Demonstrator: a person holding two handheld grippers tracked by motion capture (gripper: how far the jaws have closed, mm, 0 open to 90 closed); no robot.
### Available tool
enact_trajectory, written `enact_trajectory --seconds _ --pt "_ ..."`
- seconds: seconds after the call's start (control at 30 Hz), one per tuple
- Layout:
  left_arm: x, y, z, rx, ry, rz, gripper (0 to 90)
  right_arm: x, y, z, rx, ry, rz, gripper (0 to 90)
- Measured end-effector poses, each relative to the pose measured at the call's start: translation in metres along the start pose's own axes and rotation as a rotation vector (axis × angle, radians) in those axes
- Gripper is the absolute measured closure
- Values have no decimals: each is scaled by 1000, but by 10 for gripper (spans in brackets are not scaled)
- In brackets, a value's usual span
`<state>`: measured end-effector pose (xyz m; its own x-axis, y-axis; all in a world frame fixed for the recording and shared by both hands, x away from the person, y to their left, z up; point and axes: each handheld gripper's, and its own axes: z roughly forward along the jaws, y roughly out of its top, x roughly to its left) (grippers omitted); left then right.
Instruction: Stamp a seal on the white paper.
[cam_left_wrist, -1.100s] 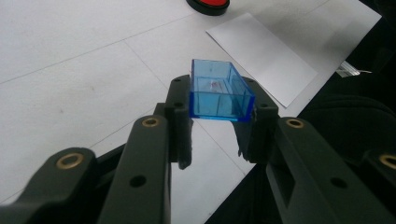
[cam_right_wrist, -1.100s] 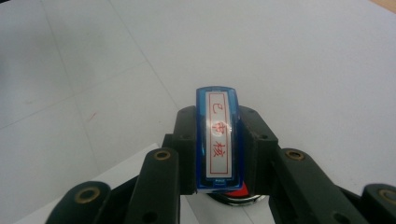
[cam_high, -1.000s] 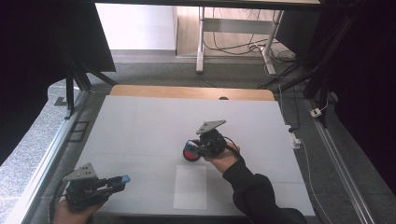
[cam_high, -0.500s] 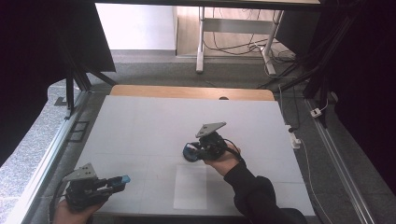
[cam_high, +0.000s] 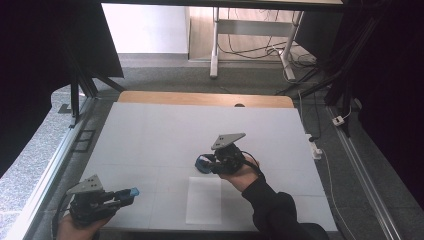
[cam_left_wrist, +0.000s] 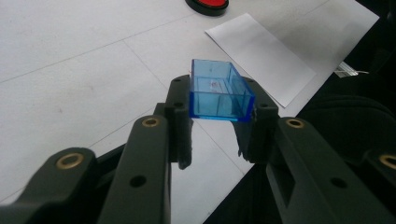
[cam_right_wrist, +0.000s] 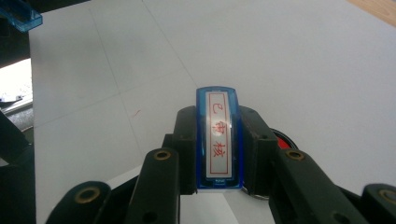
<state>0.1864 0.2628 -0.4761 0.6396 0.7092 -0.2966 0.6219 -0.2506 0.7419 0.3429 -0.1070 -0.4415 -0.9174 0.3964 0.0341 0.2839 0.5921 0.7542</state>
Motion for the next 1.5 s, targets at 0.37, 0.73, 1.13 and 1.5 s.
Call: enact_trajectory --seconds 0.37,0.73,1.13,1.5 --pt "0 1 1 3 -2 2 688 9 -3 -9 -18 23 10 712" --pt "0 1 1 2 -4 2 687 21 -9 -16 -6 36 -22 711" --pt "0 1 1 2 -6 3 687 29 -22 -17 24 33 -26 712" --pt "0 1 1 3 -7 4 687 39 -31 -14 49 49 -57 711"
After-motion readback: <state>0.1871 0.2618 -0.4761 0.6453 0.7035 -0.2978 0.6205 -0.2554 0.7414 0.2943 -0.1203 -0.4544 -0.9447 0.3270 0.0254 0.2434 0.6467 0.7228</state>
